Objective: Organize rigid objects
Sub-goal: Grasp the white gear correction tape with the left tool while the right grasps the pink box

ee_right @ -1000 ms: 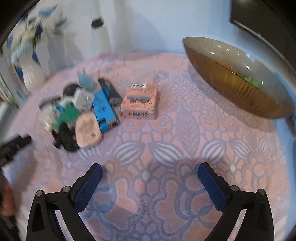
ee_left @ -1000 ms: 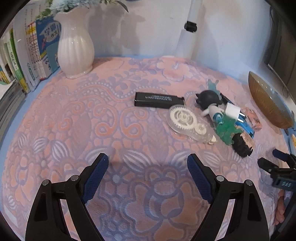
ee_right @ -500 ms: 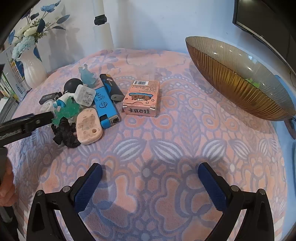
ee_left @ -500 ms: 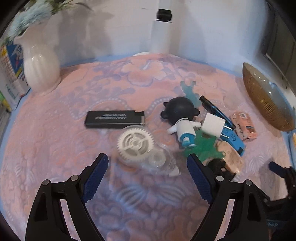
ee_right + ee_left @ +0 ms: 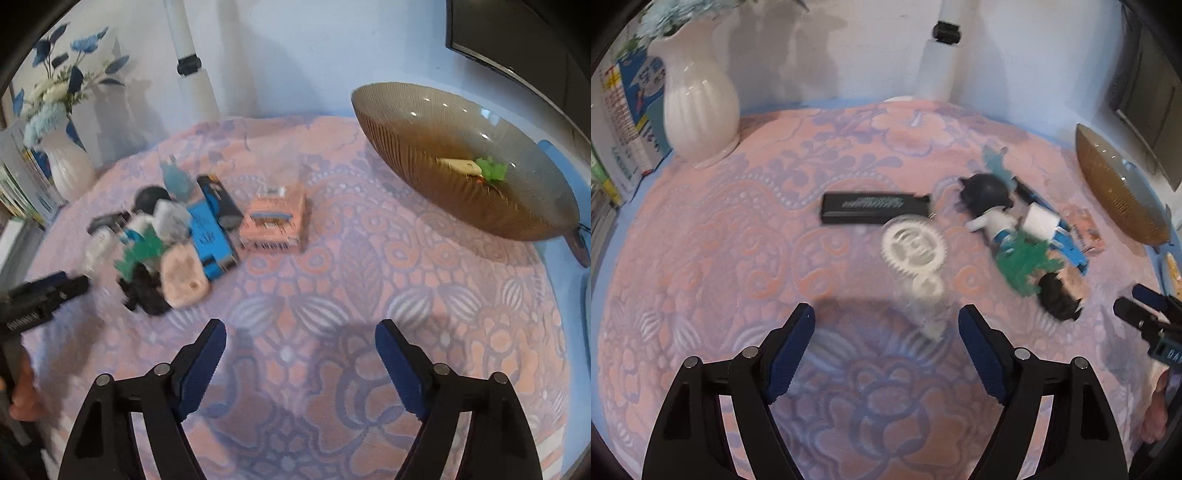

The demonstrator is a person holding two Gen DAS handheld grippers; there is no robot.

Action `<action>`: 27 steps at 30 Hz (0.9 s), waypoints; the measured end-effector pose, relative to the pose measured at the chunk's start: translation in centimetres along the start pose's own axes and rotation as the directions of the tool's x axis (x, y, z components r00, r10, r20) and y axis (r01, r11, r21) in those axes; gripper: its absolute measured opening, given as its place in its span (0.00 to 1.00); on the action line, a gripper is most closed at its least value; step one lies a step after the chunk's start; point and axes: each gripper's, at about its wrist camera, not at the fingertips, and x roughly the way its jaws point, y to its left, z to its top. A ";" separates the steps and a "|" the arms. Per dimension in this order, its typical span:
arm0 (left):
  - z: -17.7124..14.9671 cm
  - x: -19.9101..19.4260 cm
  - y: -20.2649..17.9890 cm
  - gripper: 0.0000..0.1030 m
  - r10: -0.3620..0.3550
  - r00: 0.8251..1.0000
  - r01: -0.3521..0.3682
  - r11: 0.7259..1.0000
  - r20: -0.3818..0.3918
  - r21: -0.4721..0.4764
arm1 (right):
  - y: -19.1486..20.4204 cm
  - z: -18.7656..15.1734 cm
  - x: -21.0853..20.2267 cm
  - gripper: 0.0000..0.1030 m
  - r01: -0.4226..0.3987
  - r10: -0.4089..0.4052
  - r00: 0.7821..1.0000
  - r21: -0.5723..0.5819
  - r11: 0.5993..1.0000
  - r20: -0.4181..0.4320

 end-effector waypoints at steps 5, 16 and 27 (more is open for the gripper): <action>1.2 1.7 -1.7 0.77 0.037 0.999 -0.038 0.998 0.027 0.040 | 0.6 3.4 -0.5 0.79 0.018 -0.018 1.000 0.004 1.000 0.008; 0.8 2.5 -1.9 0.76 0.060 0.996 -0.064 0.996 0.061 0.068 | 0.9 6.6 5.4 0.48 0.030 -0.027 0.998 0.048 0.998 -0.053; 0.7 2.5 -2.0 0.76 0.061 0.996 -0.065 0.995 0.064 0.069 | 1.2 2.4 3.2 0.41 0.083 -0.087 0.995 -0.086 0.993 -0.055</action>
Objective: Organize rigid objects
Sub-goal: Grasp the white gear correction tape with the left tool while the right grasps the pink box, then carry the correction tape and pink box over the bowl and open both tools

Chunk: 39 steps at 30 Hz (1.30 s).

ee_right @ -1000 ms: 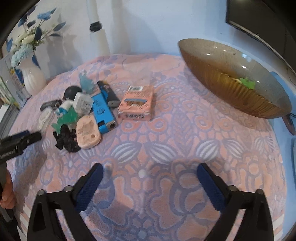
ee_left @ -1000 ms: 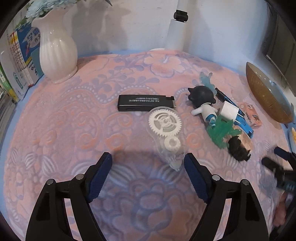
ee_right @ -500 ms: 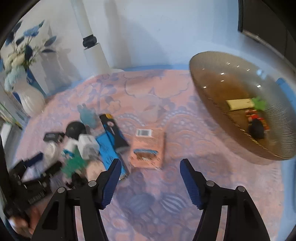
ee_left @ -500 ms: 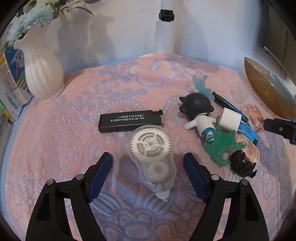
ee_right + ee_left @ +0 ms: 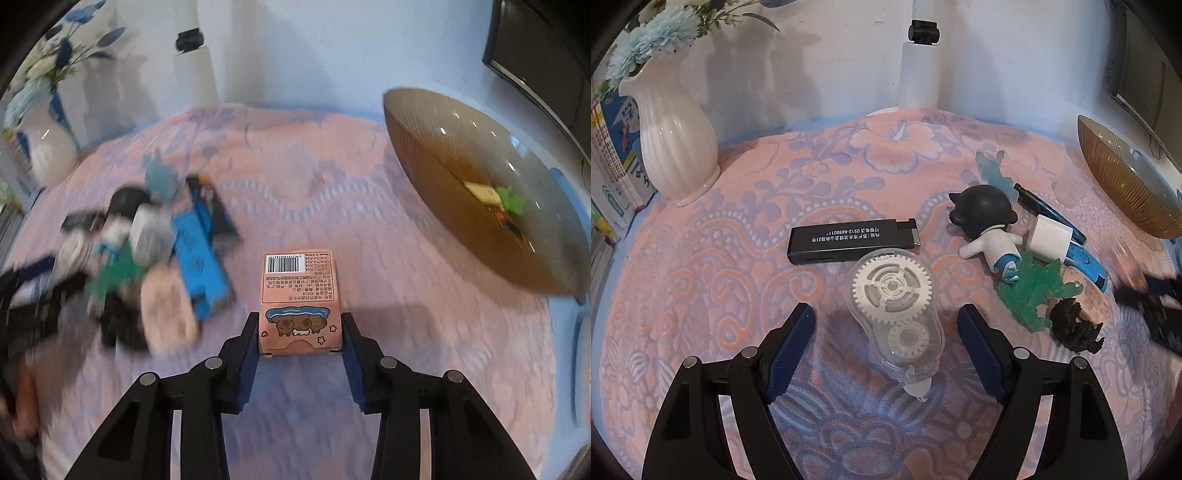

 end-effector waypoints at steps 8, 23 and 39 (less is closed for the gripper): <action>0.0 -0.2 -0.1 0.77 0.003 1.000 -0.003 1.000 0.000 0.001 | -3.8 -7.7 -3.6 0.99 -0.073 0.071 0.994 0.017 0.997 0.083; -0.1 -0.2 -0.1 0.77 -0.002 1.000 0.002 1.000 -0.003 0.000 | -3.1 -4.2 -5.1 0.76 -0.091 0.091 0.996 0.022 0.996 -0.001; 0.0 -1.5 -0.5 0.42 -0.006 0.999 0.006 1.000 0.051 0.005 | 1.0 -1.9 -0.8 0.38 -0.068 0.070 0.997 -0.040 0.997 0.032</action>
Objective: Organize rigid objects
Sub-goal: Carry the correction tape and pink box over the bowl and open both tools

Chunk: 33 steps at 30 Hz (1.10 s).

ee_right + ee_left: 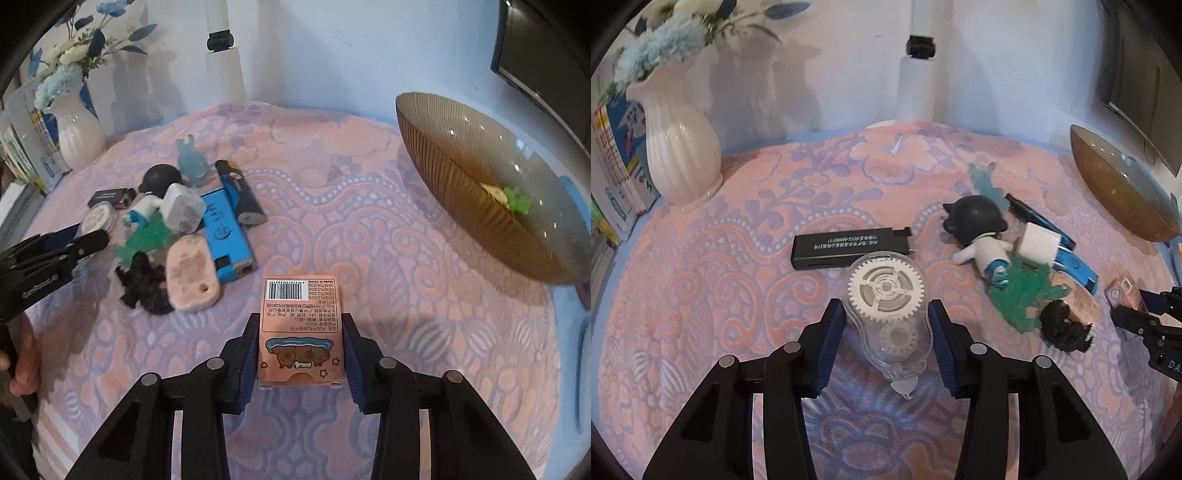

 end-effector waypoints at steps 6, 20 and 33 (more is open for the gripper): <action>1.4 -4.3 -0.9 0.42 -0.067 0.993 0.069 0.997 0.093 -0.021 | -3.2 -1.0 -4.0 0.38 -0.022 0.019 0.999 0.074 0.997 0.042; 13.5 -7.7 -16.8 0.42 -0.344 0.924 0.315 0.933 0.165 0.175 | -18.3 5.2 -12.6 0.38 0.190 -0.253 0.954 0.330 0.925 0.161; 13.4 -0.4 -28.2 0.48 -0.396 0.918 0.387 0.886 -0.019 0.254 | -23.1 6.0 -6.4 0.40 0.332 -0.338 0.940 0.324 0.886 -0.041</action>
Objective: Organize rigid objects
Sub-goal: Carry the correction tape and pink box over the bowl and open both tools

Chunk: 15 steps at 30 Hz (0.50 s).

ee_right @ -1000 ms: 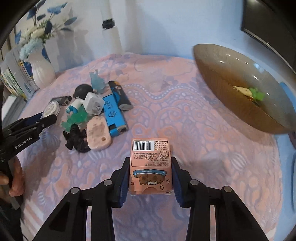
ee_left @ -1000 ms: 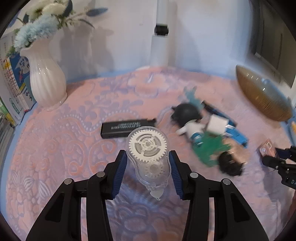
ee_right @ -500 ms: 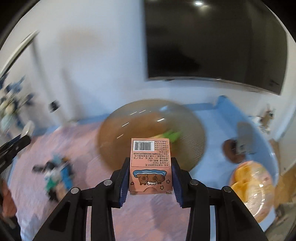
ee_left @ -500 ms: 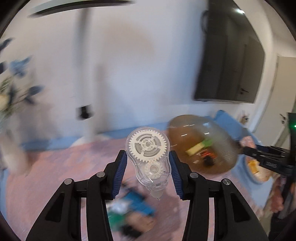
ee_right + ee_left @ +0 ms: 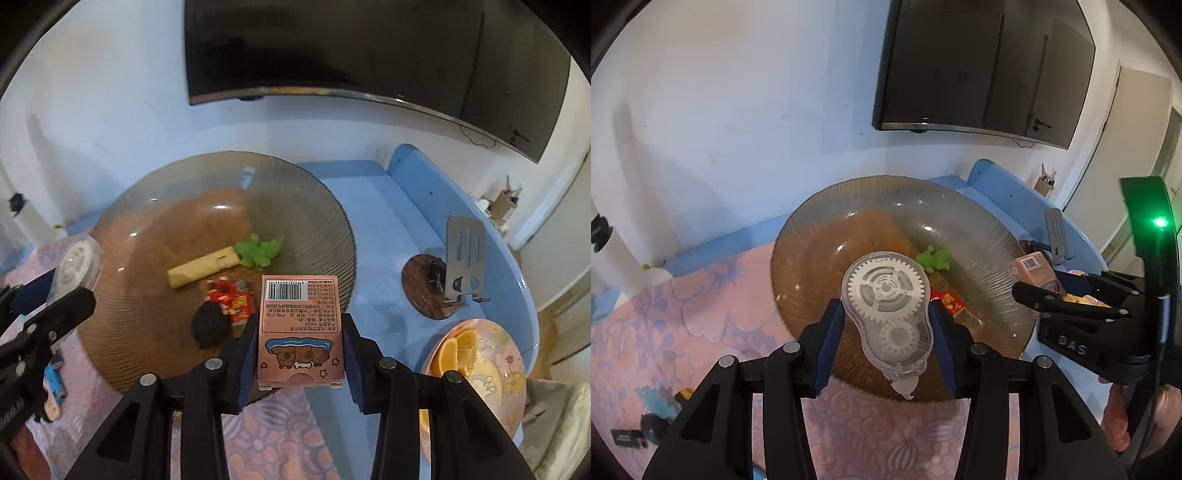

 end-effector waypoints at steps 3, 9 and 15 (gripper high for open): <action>0.1 -1.2 0.3 0.82 0.036 0.998 -0.035 0.999 0.053 -0.016 | -0.6 0.2 0.2 0.47 0.014 -0.015 1.000 0.025 1.000 0.012; -1.5 -7.5 3.8 0.82 0.048 0.989 -0.041 0.997 0.139 -0.058 | -1.4 -1.1 -3.3 0.48 -0.006 0.001 0.996 0.062 0.998 0.084; -4.2 -15.5 8.8 0.82 0.130 0.964 -0.098 0.985 0.234 -0.141 | 2.3 -1.9 -8.6 0.53 -0.221 0.217 0.966 0.015 0.975 0.142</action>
